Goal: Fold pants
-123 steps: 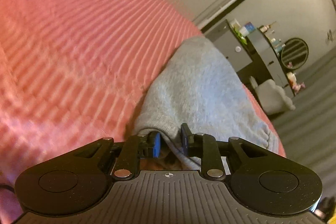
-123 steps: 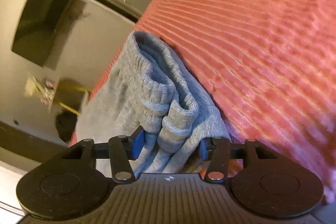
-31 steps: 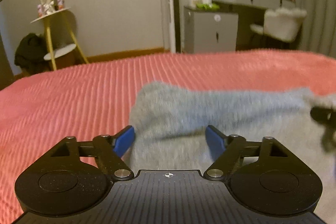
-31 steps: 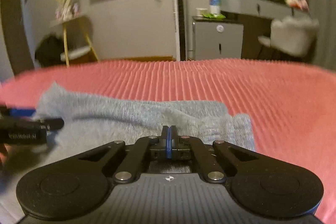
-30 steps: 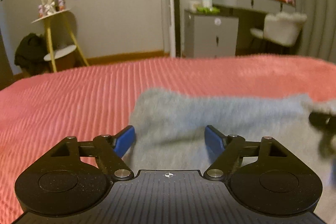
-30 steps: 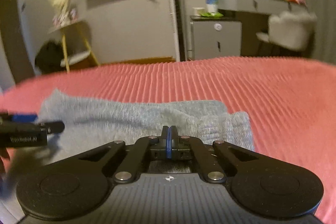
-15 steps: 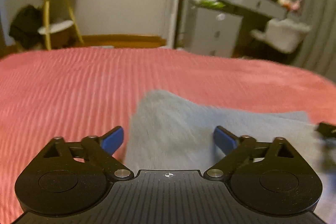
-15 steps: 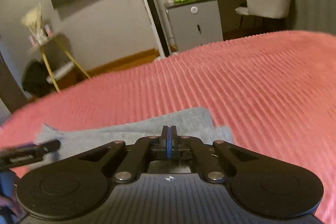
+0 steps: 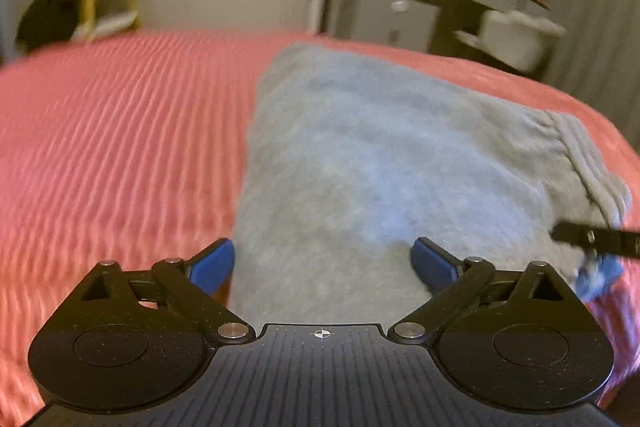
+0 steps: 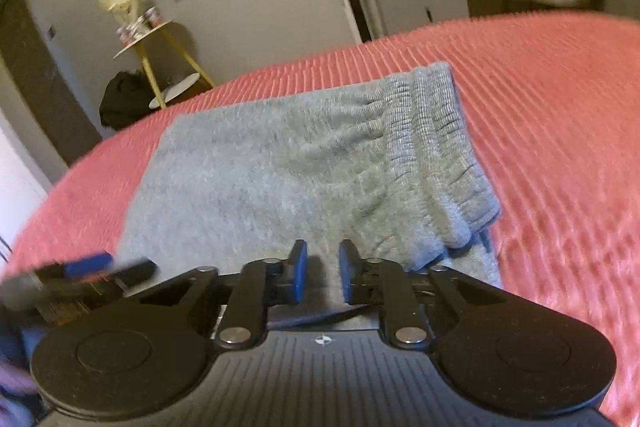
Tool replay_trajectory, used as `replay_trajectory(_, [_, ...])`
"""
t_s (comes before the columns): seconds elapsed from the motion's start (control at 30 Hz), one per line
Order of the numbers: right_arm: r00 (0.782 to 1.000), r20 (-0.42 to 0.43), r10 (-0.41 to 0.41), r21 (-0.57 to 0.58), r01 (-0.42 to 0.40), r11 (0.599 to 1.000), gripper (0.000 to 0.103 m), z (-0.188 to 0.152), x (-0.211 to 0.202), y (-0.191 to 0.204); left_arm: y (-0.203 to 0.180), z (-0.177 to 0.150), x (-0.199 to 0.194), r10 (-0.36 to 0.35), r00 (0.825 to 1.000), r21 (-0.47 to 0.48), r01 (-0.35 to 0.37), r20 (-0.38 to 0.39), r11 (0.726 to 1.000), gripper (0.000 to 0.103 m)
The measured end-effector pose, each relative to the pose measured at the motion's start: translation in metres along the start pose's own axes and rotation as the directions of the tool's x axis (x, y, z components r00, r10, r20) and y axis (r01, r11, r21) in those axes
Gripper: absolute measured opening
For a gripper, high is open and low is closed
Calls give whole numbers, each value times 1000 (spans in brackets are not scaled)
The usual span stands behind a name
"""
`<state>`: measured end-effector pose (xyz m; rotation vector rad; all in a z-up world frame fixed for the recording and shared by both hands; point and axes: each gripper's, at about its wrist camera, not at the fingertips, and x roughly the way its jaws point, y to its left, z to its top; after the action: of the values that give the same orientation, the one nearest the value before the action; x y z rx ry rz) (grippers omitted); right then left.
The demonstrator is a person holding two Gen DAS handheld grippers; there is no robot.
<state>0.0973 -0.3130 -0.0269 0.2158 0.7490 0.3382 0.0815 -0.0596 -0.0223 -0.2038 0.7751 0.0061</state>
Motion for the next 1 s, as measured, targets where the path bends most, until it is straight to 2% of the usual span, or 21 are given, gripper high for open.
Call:
replay_trajectory(0.07, [1000, -2, 6, 36, -6, 999, 11, -3, 1, -3, 9, -2, 0, -24, 999, -65, 23, -23, 998, 101])
replay_trajectory(0.2, [1000, -15, -17, 38, 17, 999, 8, 3, -7, -1, 15, -2, -12, 10, 999, -70, -13, -43, 997, 101])
replay_trajectory(0.27, [1000, -3, -15, 87, 15, 996, 6, 5, -15, -7, 18, -4, -25, 30, 998, -77, -34, -52, 996, 101])
replay_trajectory(0.33, [1000, 9, 14, 187, -15, 982, 0, 4, -24, -23, 21, -6, -37, 84, 995, -79, -88, -52, 993, 101])
replay_trajectory(0.4, [999, 20, 30, 247, -35, 968, 0, 1, -32, -35, 23, -12, -48, 192, 981, -43, -193, -33, 980, 101])
replay_trajectory(0.47, [1000, 19, 8, 221, -12, 975, 0, -1, -37, -31, 25, -21, -63, 233, 972, -12, -233, -19, 972, 100])
replay_trajectory(0.53, [998, 7, -59, 147, 57, 987, 0, -5, -41, -16, 27, -32, -76, 236, 971, -15, -236, -33, 972, 100])
replay_trajectory(0.6, [992, -39, -117, 106, 120, 987, 44, -8, -42, -2, 25, -38, -85, 201, 978, -39, -204, -58, 978, 100])
replay_trajectory(0.63, [985, -86, -148, 100, 157, 983, 91, -14, -41, 3, 22, -39, -89, 179, 982, -41, -182, -66, 982, 100])
replay_trajectory(0.67, [974, -120, -190, 93, 202, 975, 94, -19, -42, 9, 17, -41, -95, 157, 985, -32, -159, -65, 987, 100])
replay_trajectory(0.7, [972, -107, -208, 72, 216, 974, 94, -23, -48, 15, 10, -43, -98, 142, 988, -12, -143, -61, 990, 100])
replay_trajectory(0.77, [980, -80, -183, 9, 185, 983, 99, -29, -62, 30, -2, -47, -101, 131, 989, 28, -129, -63, 991, 100])
replay_trajectory(0.87, [980, -67, -188, -59, 184, 981, 99, -41, -78, 45, -20, -56, -98, 141, 985, 37, -138, -102, 990, 100])
replay_trajectory(1.0, [982, -87, -165, -108, 156, 982, 99, -49, -90, 59, -38, -64, -106, 177, 977, 70, -169, -123, 983, 100])
